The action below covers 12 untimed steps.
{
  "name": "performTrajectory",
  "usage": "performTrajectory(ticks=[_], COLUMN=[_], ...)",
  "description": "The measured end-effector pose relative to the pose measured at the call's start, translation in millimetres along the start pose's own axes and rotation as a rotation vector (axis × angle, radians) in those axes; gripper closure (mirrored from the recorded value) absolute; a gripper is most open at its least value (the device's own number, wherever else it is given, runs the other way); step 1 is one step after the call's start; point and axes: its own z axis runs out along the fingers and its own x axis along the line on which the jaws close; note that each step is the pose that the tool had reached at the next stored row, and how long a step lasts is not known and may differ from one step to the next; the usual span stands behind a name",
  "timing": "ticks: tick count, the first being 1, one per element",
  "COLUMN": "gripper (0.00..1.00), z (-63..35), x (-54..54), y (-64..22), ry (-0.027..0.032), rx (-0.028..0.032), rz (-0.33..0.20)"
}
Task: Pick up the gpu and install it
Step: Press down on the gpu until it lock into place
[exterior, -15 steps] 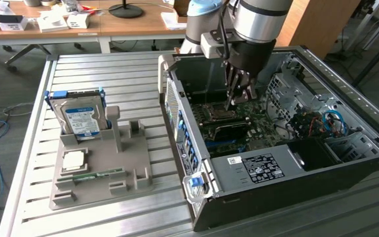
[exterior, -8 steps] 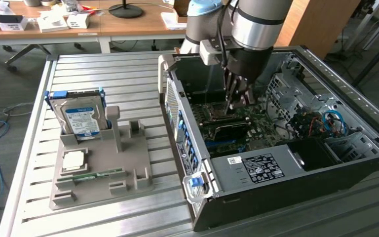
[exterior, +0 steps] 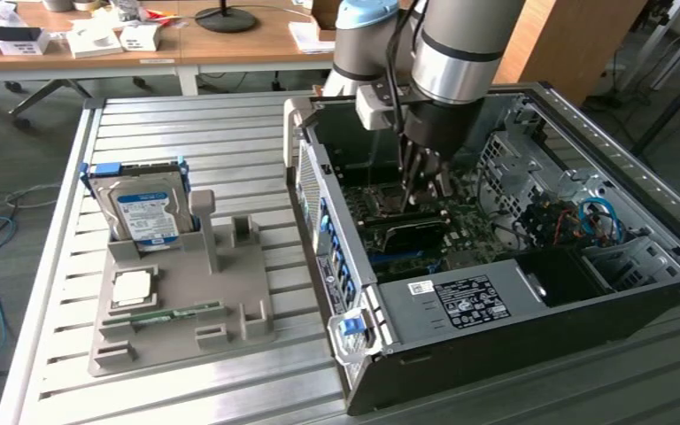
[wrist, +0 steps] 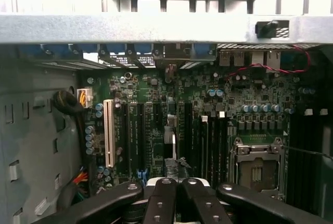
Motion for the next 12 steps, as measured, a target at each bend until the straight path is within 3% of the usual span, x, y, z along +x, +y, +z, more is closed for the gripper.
performTrajectory(ticks=[12], gripper=[0.89], z=[6.2], x=[-6.0], y=[2.9], ry=[0.0], rx=[0.0001], rz=[0.0])
